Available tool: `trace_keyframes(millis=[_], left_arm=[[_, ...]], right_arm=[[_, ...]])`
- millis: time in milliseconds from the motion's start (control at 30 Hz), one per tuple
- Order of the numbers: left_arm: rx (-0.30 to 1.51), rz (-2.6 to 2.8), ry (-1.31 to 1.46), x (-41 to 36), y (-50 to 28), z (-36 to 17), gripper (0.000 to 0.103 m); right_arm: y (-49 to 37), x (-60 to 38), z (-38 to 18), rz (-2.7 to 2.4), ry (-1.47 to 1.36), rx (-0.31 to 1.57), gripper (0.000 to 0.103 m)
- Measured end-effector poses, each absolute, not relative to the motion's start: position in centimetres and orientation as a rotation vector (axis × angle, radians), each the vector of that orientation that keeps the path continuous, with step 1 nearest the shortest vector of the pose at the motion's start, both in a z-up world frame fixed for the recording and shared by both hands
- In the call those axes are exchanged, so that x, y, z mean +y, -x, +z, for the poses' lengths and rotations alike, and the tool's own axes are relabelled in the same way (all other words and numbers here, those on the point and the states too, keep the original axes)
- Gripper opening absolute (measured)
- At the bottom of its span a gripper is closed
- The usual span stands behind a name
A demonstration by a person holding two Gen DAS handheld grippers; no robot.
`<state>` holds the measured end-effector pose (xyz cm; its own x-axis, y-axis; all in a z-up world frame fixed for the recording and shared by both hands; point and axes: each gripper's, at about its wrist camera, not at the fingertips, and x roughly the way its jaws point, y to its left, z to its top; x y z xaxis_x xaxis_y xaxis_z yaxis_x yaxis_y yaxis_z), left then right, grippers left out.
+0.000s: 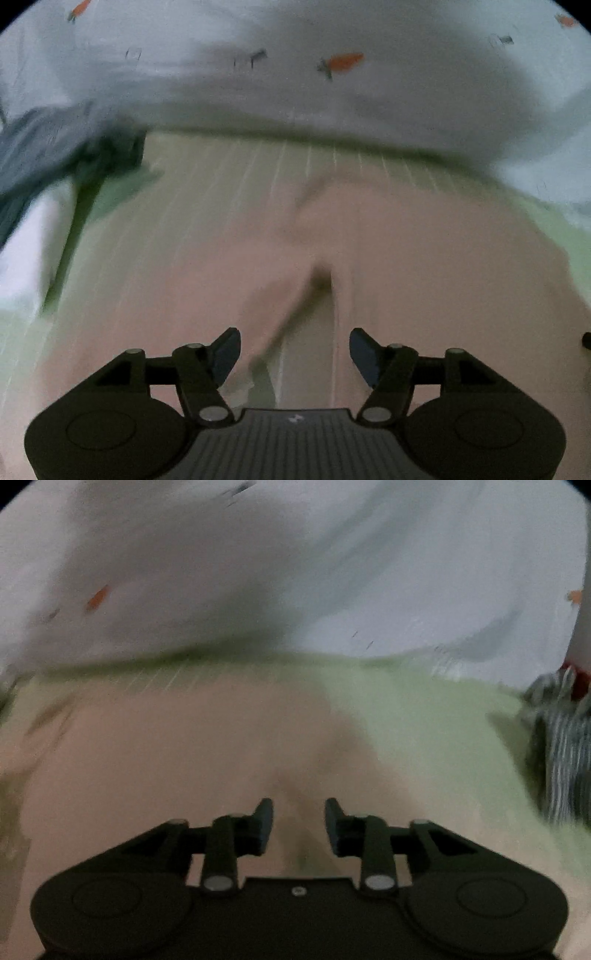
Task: Fold clothes
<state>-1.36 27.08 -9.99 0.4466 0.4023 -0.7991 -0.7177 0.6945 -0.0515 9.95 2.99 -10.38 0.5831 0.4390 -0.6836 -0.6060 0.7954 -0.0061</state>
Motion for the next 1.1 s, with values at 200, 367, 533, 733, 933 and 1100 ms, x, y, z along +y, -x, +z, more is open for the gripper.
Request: trace_keyframes(millis=[200,367,533,733,933,1100], left_arm=[[0.933,0.687,0.452,23.0,6.2,-11.7,0.065],[0.969,0.671,0.407,20.5,9.1,-12.5,0.067],[0.979,0.634,0.395,19.4,11.0,-12.5,0.076],[0.987,0.597,0.384,18.6,12.8,-12.7,0.084],[0.970,0.576,0.420,19.7,14.3,-12.5,0.085],[0.920,0.679,0.538,22.5,18.3,-11.9,0.085]], right_arm=[[-2.4,0.2,-11.9,0.640,0.280,0.783,0.025],[-0.4,-1.9,-12.0,0.623,0.273,0.807,0.030],[1.9,-4.2,-12.1,0.600,0.288,0.819,0.037],[4.1,-6.3,-12.3,0.547,0.246,0.846,0.048],[5.7,-6.7,-12.3,0.475,0.242,0.871,0.068],[6.0,-5.5,-12.1,0.402,0.261,0.876,0.097]])
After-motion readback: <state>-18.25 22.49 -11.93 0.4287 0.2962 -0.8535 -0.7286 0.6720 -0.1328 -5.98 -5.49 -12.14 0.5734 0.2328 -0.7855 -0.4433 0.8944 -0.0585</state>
